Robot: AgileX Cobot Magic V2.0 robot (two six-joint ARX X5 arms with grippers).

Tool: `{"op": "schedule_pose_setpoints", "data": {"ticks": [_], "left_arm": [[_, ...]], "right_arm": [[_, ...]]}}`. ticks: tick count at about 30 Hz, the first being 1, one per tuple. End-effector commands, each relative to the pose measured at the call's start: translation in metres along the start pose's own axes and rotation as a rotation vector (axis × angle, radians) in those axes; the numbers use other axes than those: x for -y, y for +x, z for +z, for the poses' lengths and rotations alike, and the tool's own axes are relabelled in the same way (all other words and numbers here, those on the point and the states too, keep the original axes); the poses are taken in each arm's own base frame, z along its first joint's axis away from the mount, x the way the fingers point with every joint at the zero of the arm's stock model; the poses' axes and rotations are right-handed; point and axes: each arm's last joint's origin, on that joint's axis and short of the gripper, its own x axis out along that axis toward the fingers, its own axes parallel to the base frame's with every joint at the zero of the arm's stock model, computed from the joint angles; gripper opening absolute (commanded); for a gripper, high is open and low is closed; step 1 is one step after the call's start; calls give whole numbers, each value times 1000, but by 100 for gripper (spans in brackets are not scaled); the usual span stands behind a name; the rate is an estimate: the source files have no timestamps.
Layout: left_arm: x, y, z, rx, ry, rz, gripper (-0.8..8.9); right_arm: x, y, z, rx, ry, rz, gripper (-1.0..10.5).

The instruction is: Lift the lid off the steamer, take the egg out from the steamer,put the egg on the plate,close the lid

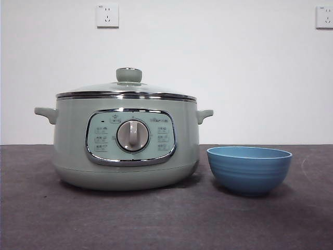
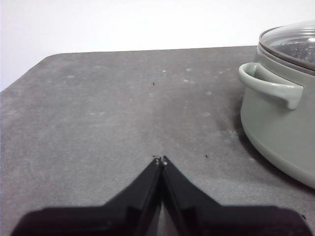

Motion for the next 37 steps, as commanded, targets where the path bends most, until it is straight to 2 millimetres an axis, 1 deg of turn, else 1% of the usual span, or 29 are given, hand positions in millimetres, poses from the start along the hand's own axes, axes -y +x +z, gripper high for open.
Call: {"op": "schedule_pose_setpoints", "data": {"ticks": [1,5,6,37], "left_arm": [[0,1,-4,-8,-7,4,-4],[0,1,-4,-8,-7,4,-4],[0,1,-4,-8,-7,4,-4],[0,1,-4,-8,-7,4,-4]], "right_arm": [[2,4,-15,-15,59,-24,1],[2,7,-32,-35,99,-25,1],[3,7,-32,-33,105,-27,1],[3,7,-32,-27,104,-28,1]]}}
